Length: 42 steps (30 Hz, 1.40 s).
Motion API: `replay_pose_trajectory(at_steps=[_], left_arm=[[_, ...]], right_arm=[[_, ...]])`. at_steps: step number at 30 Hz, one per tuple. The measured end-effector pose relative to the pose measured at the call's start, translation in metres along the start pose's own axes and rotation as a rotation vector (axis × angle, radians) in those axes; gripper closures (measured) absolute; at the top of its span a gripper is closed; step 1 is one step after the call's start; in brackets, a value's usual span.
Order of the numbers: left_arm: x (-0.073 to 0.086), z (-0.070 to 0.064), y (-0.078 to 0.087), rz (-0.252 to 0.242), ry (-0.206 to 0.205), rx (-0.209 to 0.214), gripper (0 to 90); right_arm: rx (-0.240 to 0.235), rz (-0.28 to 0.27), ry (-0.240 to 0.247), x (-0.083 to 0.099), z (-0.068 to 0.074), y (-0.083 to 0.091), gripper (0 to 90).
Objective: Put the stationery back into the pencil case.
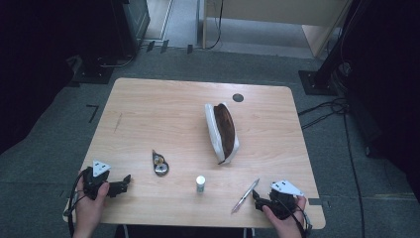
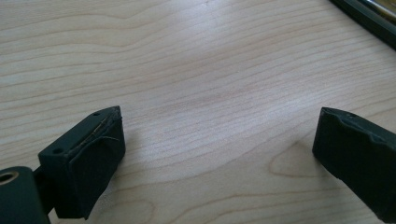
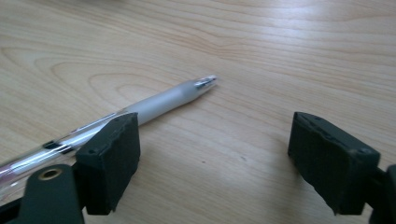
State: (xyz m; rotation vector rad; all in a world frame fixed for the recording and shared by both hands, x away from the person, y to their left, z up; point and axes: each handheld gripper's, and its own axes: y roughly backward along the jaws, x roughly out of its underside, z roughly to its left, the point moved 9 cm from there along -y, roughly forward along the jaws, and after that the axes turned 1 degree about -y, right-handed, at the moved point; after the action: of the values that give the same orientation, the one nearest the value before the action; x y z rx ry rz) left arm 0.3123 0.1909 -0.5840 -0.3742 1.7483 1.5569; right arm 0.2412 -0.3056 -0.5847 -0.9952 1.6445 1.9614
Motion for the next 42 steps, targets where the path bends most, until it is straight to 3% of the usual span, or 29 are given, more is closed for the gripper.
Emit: replay_pose_trajectory(at_steps=[5,11,15,23,26,29,35,42], left_arm=[[0.0,0.0,0.0,0.002,-0.002,0.001,2.6],[0.0,0.0,0.0,0.002,-0.002,0.001,2.6],[0.0,0.0,0.0,0.002,-0.002,0.001,2.6],[0.0,0.0,0.0,0.0,0.001,0.0,2.6],[0.0,0.0,0.0,0.0,0.0,0.0,2.6],[0.0,0.0,0.0,0.0,0.0,0.001,2.6],[0.0,0.0,0.0,0.0,0.001,0.001,2.6],[0.0,0.0,0.0,0.0,0.001,0.001,2.6]], right_arm=[[-0.022,-0.006,0.047,-0.001,0.006,-0.004,13.7],[-0.046,-0.041,0.025,-0.011,0.012,-0.005,14.5],[-0.056,-0.04,0.07,-0.014,0.017,-0.006,14.4],[-0.082,-0.048,0.073,-0.016,0.022,-0.006,14.4],[-0.06,-0.04,0.048,-0.017,0.023,-0.008,14.5],[0.009,-0.02,-0.015,-0.017,0.018,-0.01,19.3],[0.011,-0.015,-0.14,-0.016,0.016,-0.009,34.4],[0.043,0.013,-0.166,-0.016,0.024,-0.008,41.5]])
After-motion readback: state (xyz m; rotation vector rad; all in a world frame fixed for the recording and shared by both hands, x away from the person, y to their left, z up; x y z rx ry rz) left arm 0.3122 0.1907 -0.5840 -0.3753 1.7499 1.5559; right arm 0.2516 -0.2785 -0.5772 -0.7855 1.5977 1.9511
